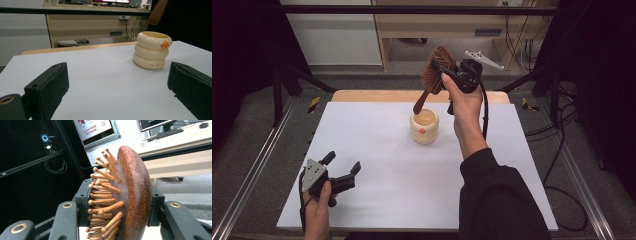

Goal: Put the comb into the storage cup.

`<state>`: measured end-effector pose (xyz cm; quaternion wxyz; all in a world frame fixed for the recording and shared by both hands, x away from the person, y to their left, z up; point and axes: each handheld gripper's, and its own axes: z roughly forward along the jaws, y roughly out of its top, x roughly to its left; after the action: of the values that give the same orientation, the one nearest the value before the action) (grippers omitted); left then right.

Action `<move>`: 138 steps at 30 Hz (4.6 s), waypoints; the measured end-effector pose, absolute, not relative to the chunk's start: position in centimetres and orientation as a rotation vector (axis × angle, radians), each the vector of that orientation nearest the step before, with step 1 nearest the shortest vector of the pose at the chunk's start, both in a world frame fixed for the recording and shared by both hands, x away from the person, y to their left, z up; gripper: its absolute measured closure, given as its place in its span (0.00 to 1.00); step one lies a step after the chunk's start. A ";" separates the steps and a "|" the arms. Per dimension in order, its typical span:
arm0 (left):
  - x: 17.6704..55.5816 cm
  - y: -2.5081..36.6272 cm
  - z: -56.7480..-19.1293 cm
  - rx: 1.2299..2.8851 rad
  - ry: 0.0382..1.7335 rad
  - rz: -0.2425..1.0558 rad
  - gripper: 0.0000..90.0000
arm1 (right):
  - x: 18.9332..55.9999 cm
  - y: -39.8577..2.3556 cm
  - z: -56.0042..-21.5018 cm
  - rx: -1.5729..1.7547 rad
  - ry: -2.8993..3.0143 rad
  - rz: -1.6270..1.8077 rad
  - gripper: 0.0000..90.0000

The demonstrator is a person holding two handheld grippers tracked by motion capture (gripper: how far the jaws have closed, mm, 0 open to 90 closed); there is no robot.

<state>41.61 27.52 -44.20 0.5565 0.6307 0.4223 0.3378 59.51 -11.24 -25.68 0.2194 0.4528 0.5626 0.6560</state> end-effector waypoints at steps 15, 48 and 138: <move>41.7 27.5 -44.2 1.491 0.993 0.799 0.04 | 59.4 -12.0 -26.9 1.263 1.595 1.756 0.57; 41.7 27.6 -44.1 1.483 0.991 0.795 0.02 | 60.3 -12.0 -29.8 1.312 1.626 1.713 0.57; 41.7 27.7 -44.1 1.486 0.983 0.786 0.02 | 61.3 -12.0 -35.0 1.437 1.632 1.751 0.57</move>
<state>41.70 27.66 -44.13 0.5623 0.6311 0.4172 0.3339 61.29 -11.98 -34.96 0.1737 0.5069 0.5756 0.6177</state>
